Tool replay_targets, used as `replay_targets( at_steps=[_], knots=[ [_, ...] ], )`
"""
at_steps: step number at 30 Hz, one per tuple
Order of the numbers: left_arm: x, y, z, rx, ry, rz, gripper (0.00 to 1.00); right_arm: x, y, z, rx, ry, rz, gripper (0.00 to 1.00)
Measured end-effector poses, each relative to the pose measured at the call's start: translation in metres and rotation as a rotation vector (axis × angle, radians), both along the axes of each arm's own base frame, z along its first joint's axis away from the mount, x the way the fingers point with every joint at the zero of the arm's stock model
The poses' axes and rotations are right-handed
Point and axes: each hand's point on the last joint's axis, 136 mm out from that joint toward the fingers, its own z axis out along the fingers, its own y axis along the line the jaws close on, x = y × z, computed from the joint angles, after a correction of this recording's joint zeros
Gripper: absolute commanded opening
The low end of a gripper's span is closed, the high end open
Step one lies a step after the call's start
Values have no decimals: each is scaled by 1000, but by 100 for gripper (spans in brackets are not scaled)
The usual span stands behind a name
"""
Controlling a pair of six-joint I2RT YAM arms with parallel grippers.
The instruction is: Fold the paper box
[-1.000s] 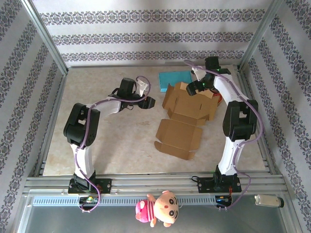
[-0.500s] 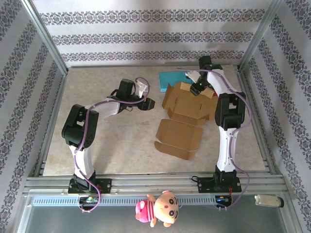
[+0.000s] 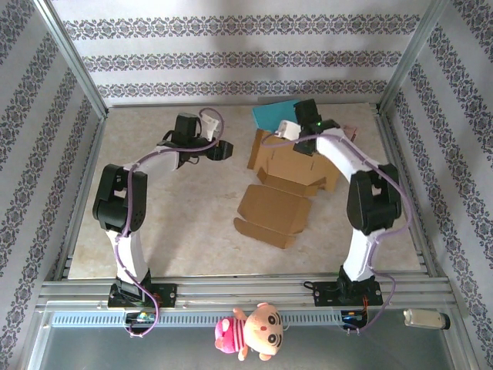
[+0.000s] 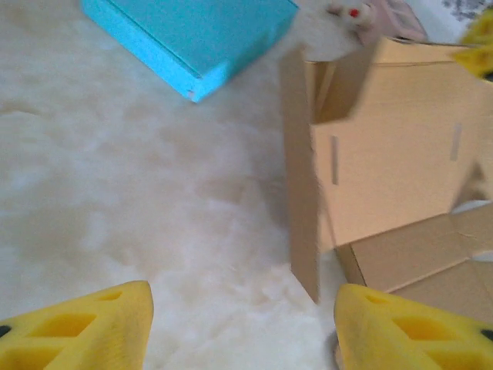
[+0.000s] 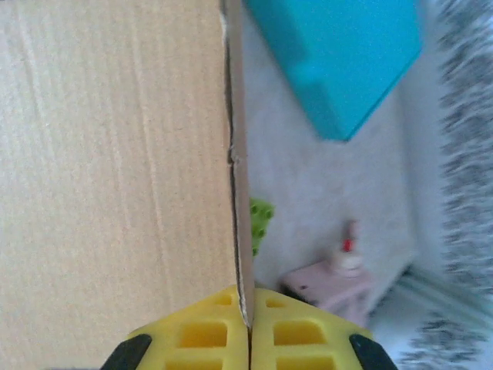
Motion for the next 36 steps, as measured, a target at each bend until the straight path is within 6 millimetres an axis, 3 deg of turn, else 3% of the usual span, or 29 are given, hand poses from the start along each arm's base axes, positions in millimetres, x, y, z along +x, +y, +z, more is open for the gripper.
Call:
replay_targets(
  at_steps=[3,6,10,17,23,28,31,36],
  knots=[
    [15,13,3,14,-12,56,60,-3,19,18,-77,-146,79,8],
    [23,15,-4,5,5,67,58,-3,34,22,-158,-266,144,9],
    [23,13,-24,-13,56,56,54,-12,56,21,-264,-381,249,10],
    [18,4,-44,-31,51,-54,52,-15,92,57,-358,-632,370,12],
    [9,-12,-27,-84,-45,-206,52,-17,103,85,-397,-784,389,13],
    [7,-23,-5,-150,-135,-292,53,-18,107,97,-382,-839,381,15],
    [9,-27,2,-180,-177,-318,53,-16,108,95,-379,-844,378,16],
    [10,-33,1,-213,-187,-336,56,-12,109,74,-390,-806,379,16]
  ],
)
